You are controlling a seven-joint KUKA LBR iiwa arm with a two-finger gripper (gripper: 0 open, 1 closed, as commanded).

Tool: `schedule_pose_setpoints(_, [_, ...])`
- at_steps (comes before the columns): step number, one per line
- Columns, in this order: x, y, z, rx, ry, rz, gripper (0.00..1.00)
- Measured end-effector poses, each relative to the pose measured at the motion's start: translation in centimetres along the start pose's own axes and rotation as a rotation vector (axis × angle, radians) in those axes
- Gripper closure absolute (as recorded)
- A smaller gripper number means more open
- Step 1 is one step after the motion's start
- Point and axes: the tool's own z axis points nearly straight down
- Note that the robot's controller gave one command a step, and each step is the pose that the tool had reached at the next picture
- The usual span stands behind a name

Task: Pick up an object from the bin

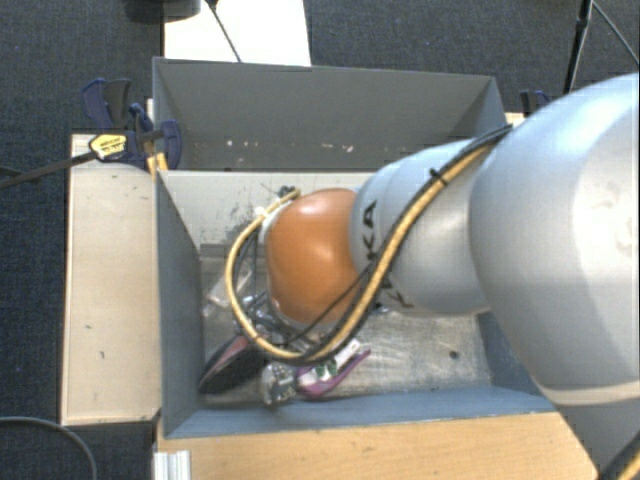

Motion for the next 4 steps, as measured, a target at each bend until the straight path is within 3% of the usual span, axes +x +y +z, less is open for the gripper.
schedule_pose_setpoints(1, [-2.0,3.8,-0.2,-0.003,-0.006,-0.343,0.00])
schedule_pose_setpoints(2, [-1.0,3.0,2.9,0.007,-0.006,-0.722,0.00])
schedule_pose_setpoints(3, [-1.1,2.8,2.8,0.001,-0.004,-0.713,0.00])
schedule_pose_setpoints(4, [-1.3,3.0,2.6,-0.001,-0.008,-0.710,1.00])
